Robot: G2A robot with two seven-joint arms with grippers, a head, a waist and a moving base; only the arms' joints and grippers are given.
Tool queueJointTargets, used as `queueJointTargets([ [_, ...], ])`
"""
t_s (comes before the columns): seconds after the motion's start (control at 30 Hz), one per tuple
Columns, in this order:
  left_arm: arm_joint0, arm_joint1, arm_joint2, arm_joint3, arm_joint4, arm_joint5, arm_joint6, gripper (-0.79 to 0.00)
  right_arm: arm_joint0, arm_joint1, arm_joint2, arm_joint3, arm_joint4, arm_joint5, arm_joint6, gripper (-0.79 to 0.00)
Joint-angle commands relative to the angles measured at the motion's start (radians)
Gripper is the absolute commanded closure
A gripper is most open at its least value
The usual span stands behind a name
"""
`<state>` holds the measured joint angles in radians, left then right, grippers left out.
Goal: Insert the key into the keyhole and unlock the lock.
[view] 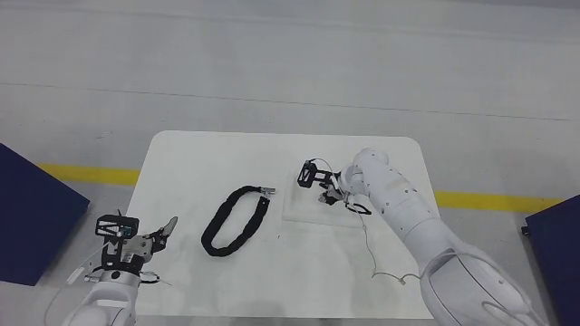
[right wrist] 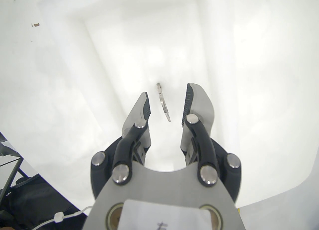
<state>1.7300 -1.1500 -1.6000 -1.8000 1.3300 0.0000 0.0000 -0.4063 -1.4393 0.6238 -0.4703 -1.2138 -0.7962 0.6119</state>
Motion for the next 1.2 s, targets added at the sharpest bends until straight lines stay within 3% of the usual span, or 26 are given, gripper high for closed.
queueJointTargets([
  [0.0,0.000,0.000,0.000,0.000,0.000,0.000,0.000,-0.785,0.002,-0.003,-0.003,0.009,-0.003,-0.009,-0.010,-0.219],
  [0.03,0.000,0.000,0.000,0.000,0.000,0.000,0.000,-0.785,0.003,-0.005,-0.004,0.013,-0.003,-0.011,-0.017,-0.169],
  [0.07,0.000,0.000,0.000,0.000,0.000,0.000,0.000,-0.785,0.005,-0.006,-0.005,0.016,-0.007,-0.013,-0.022,0.000],
  [0.43,0.000,0.000,0.000,0.000,0.000,0.000,0.000,-0.785,0.020,0.011,-0.015,-0.005,-0.102,-0.022,-0.108,0.000],
  [0.77,0.000,0.000,0.000,0.000,0.000,0.000,0.000,-0.785,-0.020,0.094,0.038,-0.160,-0.208,-0.073,-0.184,0.000],
  [0.93,0.000,0.000,0.000,0.000,0.000,0.000,0.000,-0.785,-0.079,0.165,0.182,-0.229,-0.072,-0.130,-0.191,0.000],
  [1.07,0.000,0.000,0.000,0.000,0.000,0.000,0.000,-0.785,-0.166,0.225,0.329,-0.272,0.141,-0.215,-0.136,0.000],
  [1.17,0.000,0.000,0.000,0.000,0.000,0.000,0.000,-0.785,-0.260,0.266,0.419,-0.328,0.345,-0.216,-0.049,0.000],
])
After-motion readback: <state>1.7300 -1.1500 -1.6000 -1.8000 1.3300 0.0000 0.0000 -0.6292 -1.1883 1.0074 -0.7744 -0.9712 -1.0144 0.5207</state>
